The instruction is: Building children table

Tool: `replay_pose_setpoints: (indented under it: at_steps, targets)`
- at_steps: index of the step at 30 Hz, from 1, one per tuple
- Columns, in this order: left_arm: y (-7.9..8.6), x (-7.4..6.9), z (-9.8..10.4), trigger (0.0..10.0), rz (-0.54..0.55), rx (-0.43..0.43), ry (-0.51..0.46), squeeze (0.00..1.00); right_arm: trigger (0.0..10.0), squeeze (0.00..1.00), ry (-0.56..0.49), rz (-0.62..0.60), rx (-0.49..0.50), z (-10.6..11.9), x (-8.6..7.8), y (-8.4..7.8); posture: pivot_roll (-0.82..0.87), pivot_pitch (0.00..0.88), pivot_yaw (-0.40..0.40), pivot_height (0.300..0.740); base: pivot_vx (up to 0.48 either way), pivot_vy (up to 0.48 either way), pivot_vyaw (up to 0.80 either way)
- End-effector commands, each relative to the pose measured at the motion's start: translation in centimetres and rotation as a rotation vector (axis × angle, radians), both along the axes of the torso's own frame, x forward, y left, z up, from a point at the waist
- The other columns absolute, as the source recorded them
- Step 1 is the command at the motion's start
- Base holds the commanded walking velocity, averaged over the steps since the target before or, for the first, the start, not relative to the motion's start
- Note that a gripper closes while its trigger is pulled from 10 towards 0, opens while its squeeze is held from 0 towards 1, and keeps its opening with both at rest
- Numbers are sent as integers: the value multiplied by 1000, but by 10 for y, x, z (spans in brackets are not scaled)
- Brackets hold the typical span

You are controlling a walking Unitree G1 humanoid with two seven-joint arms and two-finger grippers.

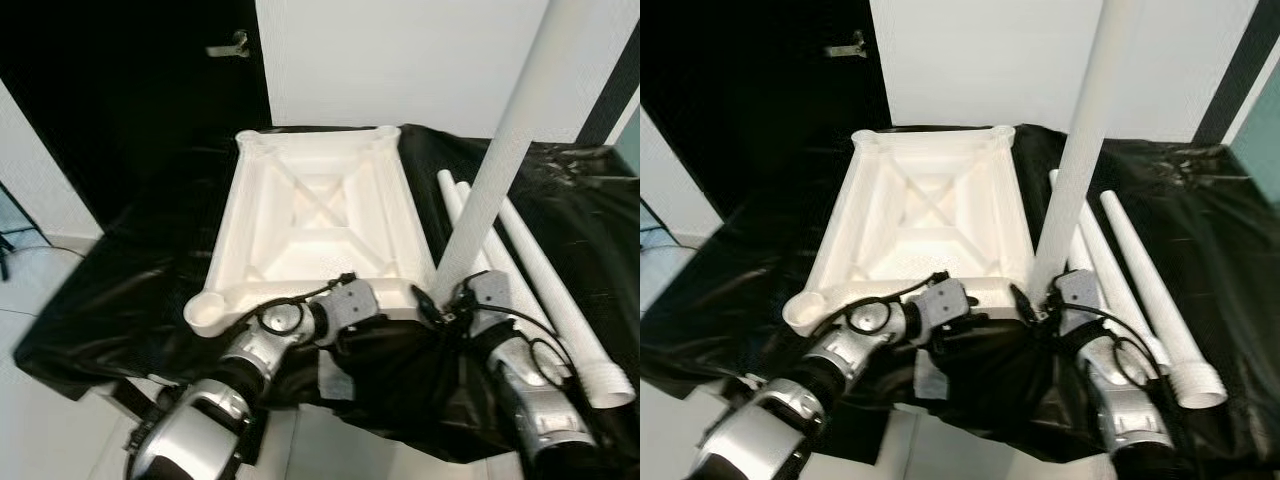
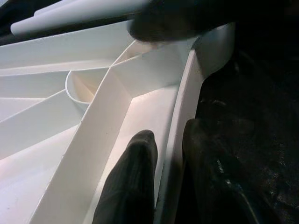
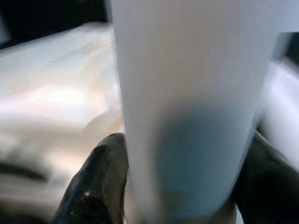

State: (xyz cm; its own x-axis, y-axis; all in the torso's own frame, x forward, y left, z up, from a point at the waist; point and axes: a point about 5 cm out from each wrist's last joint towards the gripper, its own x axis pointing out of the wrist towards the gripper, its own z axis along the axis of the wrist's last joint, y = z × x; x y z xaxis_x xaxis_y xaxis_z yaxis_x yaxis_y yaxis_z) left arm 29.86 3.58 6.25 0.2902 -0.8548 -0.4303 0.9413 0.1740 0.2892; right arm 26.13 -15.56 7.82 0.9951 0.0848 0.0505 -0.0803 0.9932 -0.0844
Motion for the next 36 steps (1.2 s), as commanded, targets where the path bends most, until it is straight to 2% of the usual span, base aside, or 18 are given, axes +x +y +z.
replay_pose_setpoints:
  at_steps: [1, 4, 10, 11, 12, 13, 14, 17, 18, 21, 22, 23, 24, 25, 29, 32, 35, 36]
  targets:
    - [23, -40, -61, 10000, -25, 199, 280, 0, 0, 0, 65, -25, -7, -12, -6, 5, -12, 0, 6, 740, 0, 0, 0]
    - [20, -42, -63, 10000, -29, 198, 285, 0, 0, 0, 69, -164, 5, -11, 1, -6, -20, 0, 7, 740, 0, 0, 0]
    - [18, -41, -62, 10000, -31, 194, 283, 0, 0, 0, 64, -156, -3, -9, 3, -6, -20, 0, 5, 740, 0, 0, 0]
    - [16, -41, -61, 10000, -31, 192, 281, 0, 1294, 0, 62, -152, -7, -9, 4, -6, -20, 0, 3, 740, 0, 0, 0]
    - [16, -41, -61, 10000, -31, 192, 281, 0, 1294, 0, 62, -152, -7, -9, 4, -6, -20, 0, 3, 740, 0, 0, 0]
    - [16, -41, -61, 10000, -30, 191, 280, 0, 10000, 0, 63, -152, -19, -9, 4, -5, -19, 0, 0, 740, 0, 0, 0]
    - [16, -41, -61, 10000, -28, 190, 280, 0, 10000, 655, 63, -150, -27, -9, 4, -6, -20, 0, -1, 740, 0, 0, 0]
    - [16, -41, -61, 10000, -27, 190, 280, 0, 10000, 655, 61, -160, -36, -9, 4, -5, -20, 0, -1, 740, 0, 0, 0]
    - [17, -42, -62, 10000, -26, 190, 282, 0, 10000, 1000, 54, -146, -39, -8, 4, -5, -21, 0, 0, 740, 0, 0, 0]
    - [17, -43, -63, 10000, -26, 189, 284, 0, 10000, 1000, 54, -116, -50, -6, 5, -5, -22, 0, -2, 740, 0, 0, 0]
    - [17, -43, -63, 10000, -26, 189, 285, 0, 10000, 929, 50, -78, -65, -4, 6, -6, -22, 0, -2, 740, 0, 0, 0]
    - [17, -43, -63, 10000, -26, 189, 285, 0, 10000, 929, 50, -78, -65, -4, 6, -6, -22, 0, -2, 740, 0, 0, 0]
    - [17, -44, -63, 10000, -26, 189, 286, 0, 10000, 0, 41, -35, -79, -2, 8, -7, -23, 0, -3, 740, 0, 0, 0]
    - [17, -44, -63, 10000, -26, 189, 286, 0, 10000, 0, 41, -35, -79, -2, 8, -7, -23, 0, -3, 740, 0, 0, 0]
    - [16, -42, -62, 10000, -26, 187, 284, 0, 10000, 0, 32, 141, -149, 8, 13, -13, -31, 0, 0, 740, 0, 0, 0]
    - [16, -42, -62, 10000, -26, 187, 284, 0, 10000, 0, 32, 141, -149, 8, 13, -13, -31, 0, 0, 740, 0, 0, 0]
    - [16, -42, -62, 10000, -28, 190, 282, 0, 10000, 0, 104, 369, -184, 20, 20, -23, -39, 0, 5, 740, 0, 0, 0]
    - [16, -42, -62, 10000, -28, 190, 282, 0, 10000, 0, 104, 369, -184, 20, 20, -23, -39, 0, 5, 740, 0, 0, 0]
